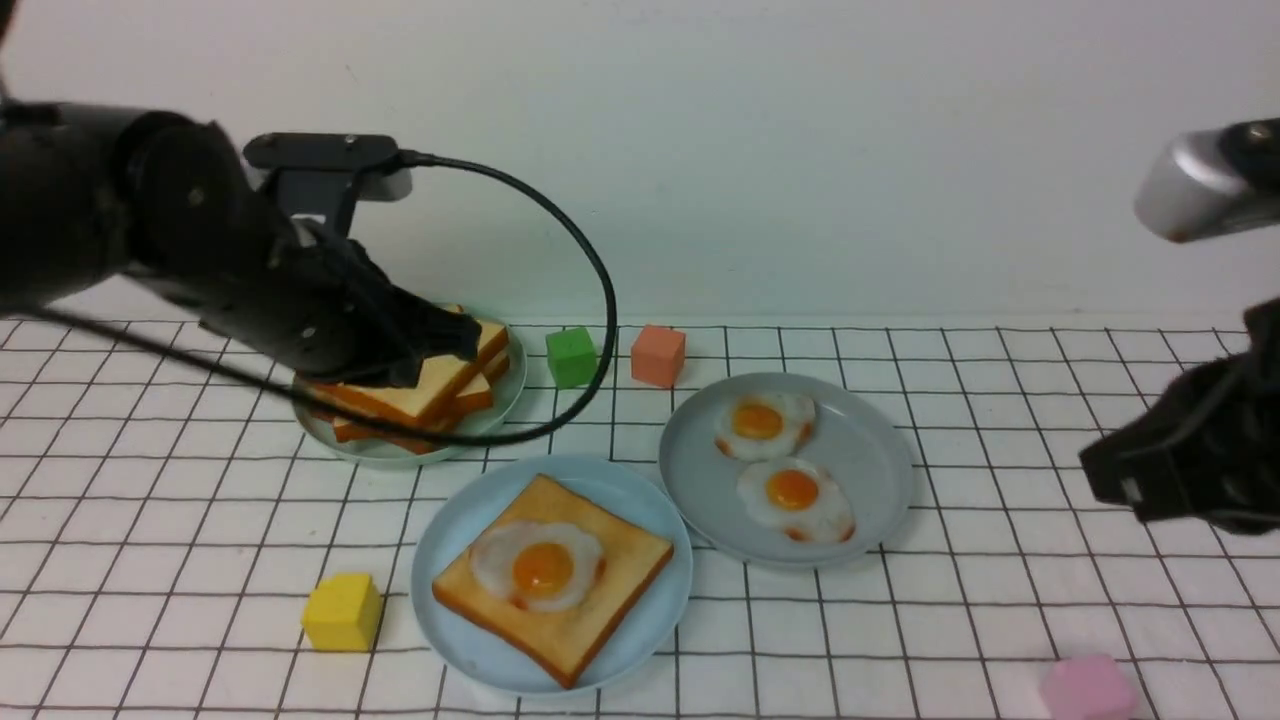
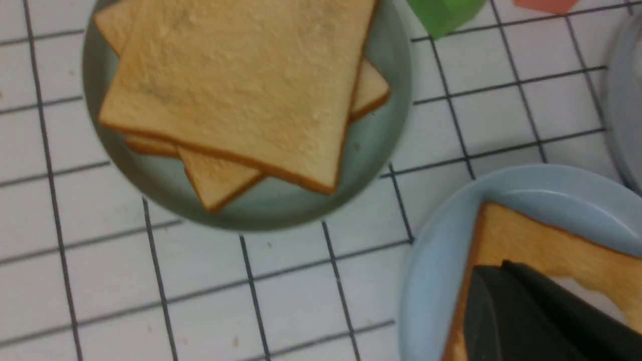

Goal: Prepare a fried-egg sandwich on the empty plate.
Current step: Use the left arm to grab a slice of bread

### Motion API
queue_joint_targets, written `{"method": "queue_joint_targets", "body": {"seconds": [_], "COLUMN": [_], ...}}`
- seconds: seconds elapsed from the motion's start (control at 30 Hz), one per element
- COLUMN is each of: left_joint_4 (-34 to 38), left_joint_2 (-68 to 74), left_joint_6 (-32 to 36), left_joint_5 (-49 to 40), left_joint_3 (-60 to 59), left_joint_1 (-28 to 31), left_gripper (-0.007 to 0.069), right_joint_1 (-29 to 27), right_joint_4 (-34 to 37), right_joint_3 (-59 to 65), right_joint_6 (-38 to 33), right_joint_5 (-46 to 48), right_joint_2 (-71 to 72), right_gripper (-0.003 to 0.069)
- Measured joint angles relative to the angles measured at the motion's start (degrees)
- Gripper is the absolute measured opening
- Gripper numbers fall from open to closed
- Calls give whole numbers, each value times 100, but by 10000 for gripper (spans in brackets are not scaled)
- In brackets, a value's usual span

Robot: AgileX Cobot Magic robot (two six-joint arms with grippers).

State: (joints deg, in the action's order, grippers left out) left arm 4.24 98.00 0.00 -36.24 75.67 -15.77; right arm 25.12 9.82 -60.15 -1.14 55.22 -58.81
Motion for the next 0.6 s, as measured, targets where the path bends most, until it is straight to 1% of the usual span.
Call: {"method": "queue_joint_targets", "body": {"seconds": [0.07, 0.1, 0.13, 0.17, 0.23, 0.3, 0.37, 0.43, 0.47, 0.5, 0.6], "left_joint_4": [-53, -62, -94, -112, -236, -342, -529, -595, -604, -627, -642], "left_joint_2": [658, 658, 1155, 1389, 1974, 2228, 2569, 2665, 2665, 2665, 2672], "left_joint_6": [293, 312, 416, 439, 479, 484, 484, 479, 479, 479, 479], "left_joint_5": [-298, -332, -572, -690, -1047, -1286, -1698, -1840, -1840, -1850, -1748], "left_joint_3": [642, 705, 1224, 1421, 2203, 2573, 3173, 3463, 3479, 3572, 3627], "left_joint_1": [23, 23, 23, 23, 18, 18, 18, 18, 18, 18, 18], "left_gripper": [-13, -13, -10, -4, 29, 55, 114, 165, 165, 197, 245], "right_joint_1": [0, 0, 0, 0, 0, 0, 0, 0, 0, 0, 0], "right_joint_4": [0, 0, 0, -7, -7, -7, -7, -7, -7, -12, -12], "right_joint_3": [93, 98, 112, 112, 112, 112, 117, 128, 130, 141, 148], "right_joint_6": [4, 4, 4, 4, 11, 17, 17, 34, 39, 53, 69], "right_joint_5": [14, 14, 24, 24, 31, 45, 163, 243, 251, 270, 263], "right_joint_2": [172, 184, 258, 283, 320, 328, 328, 328, 328, 328, 328], "right_gripper": [6, 6, 6, 6, 6, 6, 7, 6, 6, 6, 6]}}
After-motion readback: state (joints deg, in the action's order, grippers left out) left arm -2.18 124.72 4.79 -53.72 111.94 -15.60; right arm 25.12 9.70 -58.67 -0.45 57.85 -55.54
